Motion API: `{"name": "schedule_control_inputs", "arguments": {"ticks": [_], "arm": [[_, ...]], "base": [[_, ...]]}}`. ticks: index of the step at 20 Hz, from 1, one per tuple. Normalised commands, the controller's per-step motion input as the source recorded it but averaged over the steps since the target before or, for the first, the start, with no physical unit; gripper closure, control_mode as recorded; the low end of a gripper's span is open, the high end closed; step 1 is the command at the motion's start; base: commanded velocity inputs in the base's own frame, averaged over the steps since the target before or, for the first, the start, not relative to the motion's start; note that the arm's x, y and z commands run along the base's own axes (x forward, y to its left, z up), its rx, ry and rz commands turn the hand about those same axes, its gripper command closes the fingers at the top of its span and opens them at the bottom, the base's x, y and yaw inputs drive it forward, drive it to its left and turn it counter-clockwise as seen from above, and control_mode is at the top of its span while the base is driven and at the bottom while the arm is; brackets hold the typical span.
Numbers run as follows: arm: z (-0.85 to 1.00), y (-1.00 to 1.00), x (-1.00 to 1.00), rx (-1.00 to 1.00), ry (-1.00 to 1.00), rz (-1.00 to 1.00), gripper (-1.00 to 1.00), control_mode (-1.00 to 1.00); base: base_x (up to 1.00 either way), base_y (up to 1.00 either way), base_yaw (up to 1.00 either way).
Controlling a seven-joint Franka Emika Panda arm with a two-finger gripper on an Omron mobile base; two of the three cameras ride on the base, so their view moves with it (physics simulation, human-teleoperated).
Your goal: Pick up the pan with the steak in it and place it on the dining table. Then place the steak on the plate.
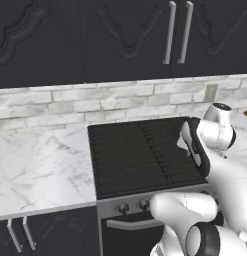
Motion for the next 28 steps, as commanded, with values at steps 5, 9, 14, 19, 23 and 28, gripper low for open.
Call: {"name": "schedule_control_inputs", "arguments": {"ticks": [5,9,14,19,23,28], "arm": [[0.74,0.34,-0.53,0.00,0.00,0.07,1.00,-1.00],[0.65,0.34,-0.70,0.00,0.00,0.12,1.00,-1.00],[0.63,0.34,-0.66,-0.01,0.00,0.14,1.00,-1.00],[0.59,0.35,-0.64,-0.03,0.00,0.17,1.00,-1.00],[0.52,0.35,-0.65,-0.03,0.00,0.17,1.00,-1.00],[0.15,0.22,-0.66,0.01,-0.06,0.12,1.00,-1.00]], "base": [[0.00,0.00,0.00],[0.00,0.00,0.00],[0.00,0.00,0.00],[0.00,0.00,0.00],[0.00,0.00,0.00],[0.00,0.00,0.00]]}}
